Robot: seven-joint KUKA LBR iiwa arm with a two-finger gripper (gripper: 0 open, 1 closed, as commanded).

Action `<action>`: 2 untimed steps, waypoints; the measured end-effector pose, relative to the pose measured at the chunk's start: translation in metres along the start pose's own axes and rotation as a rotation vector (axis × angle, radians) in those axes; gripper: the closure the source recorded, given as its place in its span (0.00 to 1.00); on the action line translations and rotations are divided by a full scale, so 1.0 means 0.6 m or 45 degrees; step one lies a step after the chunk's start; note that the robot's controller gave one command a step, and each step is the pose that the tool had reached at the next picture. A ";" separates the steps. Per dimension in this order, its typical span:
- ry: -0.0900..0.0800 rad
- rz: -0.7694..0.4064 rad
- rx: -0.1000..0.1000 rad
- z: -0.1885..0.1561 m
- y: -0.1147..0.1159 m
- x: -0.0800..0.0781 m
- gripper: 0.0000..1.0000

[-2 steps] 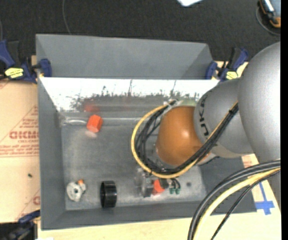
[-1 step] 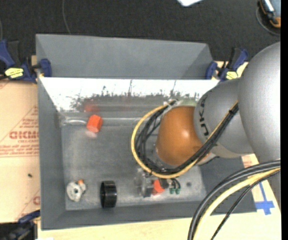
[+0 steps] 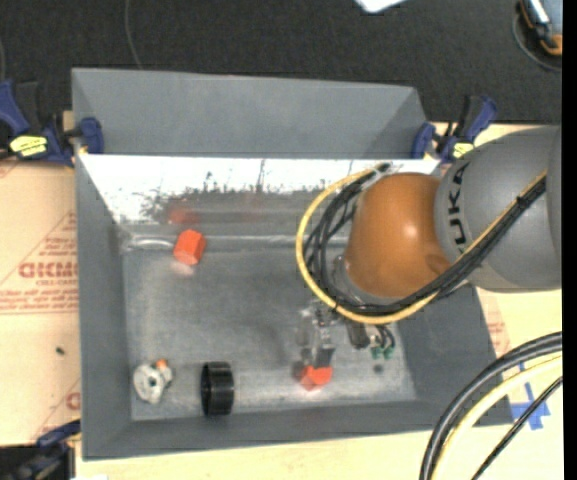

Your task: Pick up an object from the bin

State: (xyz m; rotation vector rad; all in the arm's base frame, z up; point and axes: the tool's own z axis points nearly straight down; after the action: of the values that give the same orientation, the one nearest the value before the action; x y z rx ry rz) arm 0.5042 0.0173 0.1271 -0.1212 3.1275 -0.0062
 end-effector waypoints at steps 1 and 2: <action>0.004 0.094 0.000 0.010 -0.114 0.012 0.00; 0.004 0.093 0.000 0.010 -0.114 0.012 0.00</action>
Offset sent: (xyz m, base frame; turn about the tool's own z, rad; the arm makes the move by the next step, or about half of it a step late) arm 0.0000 0.0000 0.0000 0.0000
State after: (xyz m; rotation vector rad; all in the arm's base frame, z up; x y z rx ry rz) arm 0.5024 -0.0517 0.1214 -0.0073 3.1327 -0.0056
